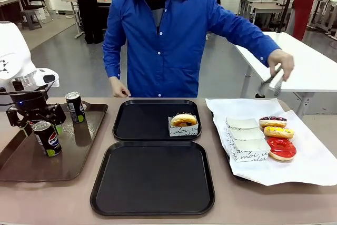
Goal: Set up donuts and drinks on trays.
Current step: Pick up one Pepsi coke and place it on the Flat Tray.
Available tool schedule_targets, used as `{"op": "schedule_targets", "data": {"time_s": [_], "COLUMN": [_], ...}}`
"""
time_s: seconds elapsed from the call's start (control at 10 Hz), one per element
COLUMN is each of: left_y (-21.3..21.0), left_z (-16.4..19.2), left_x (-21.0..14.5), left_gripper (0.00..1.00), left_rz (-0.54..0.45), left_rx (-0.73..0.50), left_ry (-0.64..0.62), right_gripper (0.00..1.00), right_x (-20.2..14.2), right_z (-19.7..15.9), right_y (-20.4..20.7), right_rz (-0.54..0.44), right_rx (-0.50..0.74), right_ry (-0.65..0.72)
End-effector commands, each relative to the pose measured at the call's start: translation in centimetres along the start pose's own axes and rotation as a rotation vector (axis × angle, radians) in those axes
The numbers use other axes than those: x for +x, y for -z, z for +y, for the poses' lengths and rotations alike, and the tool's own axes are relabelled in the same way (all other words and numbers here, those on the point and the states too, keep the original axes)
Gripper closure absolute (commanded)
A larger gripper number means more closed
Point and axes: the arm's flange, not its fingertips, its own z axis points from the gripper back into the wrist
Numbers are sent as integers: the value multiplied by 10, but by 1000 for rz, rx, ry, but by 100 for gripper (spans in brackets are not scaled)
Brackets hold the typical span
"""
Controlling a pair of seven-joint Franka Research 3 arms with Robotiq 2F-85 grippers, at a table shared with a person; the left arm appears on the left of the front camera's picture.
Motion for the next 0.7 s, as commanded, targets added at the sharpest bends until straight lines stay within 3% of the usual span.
{"op": "schedule_targets", "data": {"time_s": [0.0, 0.1, 0.2, 0.3, 0.4, 0.5, 0.6], "left_y": [-1, -2, -2, -4, -4, -5, -6], "left_z": [-1, -1, 0, 1, 1, 0, -1], "left_x": [7, 6, 5, 4, 4, 6, 8], "left_gripper": [0, 15, 17, 32, 34, 50, 52], "left_rz": [-4, -14, -10, -1, 5, 21, 39], "left_rx": [-18, -26, -25, -23, -16, -1, 11], "left_ry": [2, 12, 8, -10, -13, -28, -40], "right_gripper": [0, 0, 0, 0, 0, 0, 0], "right_x": [0, 0, 0, 0, 0, 0, 0], "right_z": [0, 0, 0, 0, 0, 0, 0], "right_y": [-1, -1, -1, -1, -1, -1, -1], "right_rz": [-1, -1, -1, -1, -1, -1, -1], "right_rx": [16, 16, 16, 16, 16, 16, 16], "right_ry": [-10, -10, -10, -10, -10, -10, -10]}}
